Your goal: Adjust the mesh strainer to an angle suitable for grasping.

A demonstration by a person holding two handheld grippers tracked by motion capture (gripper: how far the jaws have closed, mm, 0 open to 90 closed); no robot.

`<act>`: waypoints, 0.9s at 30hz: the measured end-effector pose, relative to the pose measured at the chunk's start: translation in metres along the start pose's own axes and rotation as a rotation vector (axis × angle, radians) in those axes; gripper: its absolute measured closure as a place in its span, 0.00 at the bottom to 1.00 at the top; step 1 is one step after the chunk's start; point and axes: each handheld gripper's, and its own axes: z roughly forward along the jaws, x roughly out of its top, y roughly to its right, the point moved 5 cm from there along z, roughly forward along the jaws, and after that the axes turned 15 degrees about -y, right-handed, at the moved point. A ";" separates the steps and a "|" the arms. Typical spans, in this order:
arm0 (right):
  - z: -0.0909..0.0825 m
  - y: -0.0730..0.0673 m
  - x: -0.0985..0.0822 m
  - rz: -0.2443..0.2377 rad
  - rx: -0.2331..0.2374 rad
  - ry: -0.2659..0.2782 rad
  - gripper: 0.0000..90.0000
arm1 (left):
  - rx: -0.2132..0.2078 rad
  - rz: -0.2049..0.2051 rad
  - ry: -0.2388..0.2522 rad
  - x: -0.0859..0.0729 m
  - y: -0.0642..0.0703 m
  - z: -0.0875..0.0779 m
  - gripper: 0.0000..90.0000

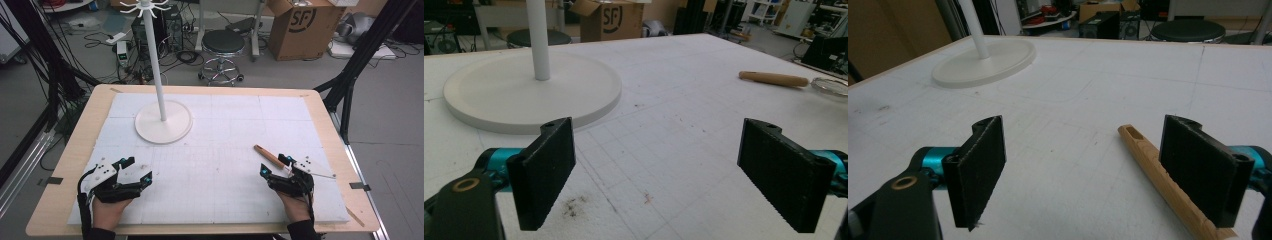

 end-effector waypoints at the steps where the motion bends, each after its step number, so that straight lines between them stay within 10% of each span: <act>1: 0.000 0.000 0.000 -0.003 0.000 -0.001 0.27 | -0.001 -0.002 0.000 0.000 0.000 0.000 0.18; 10: 0.002 0.003 0.000 -0.015 0.033 -0.023 0.43 | 0.005 -0.004 0.001 0.000 -0.001 0.000 0.18; 17: -0.006 0.019 0.003 0.104 0.031 -0.004 0.62 | 0.006 -0.006 -0.002 0.000 -0.001 0.000 0.18; 27: -0.006 0.031 0.008 0.120 0.010 -0.011 0.85 | 0.005 0.003 -0.016 -0.001 0.001 0.003 0.18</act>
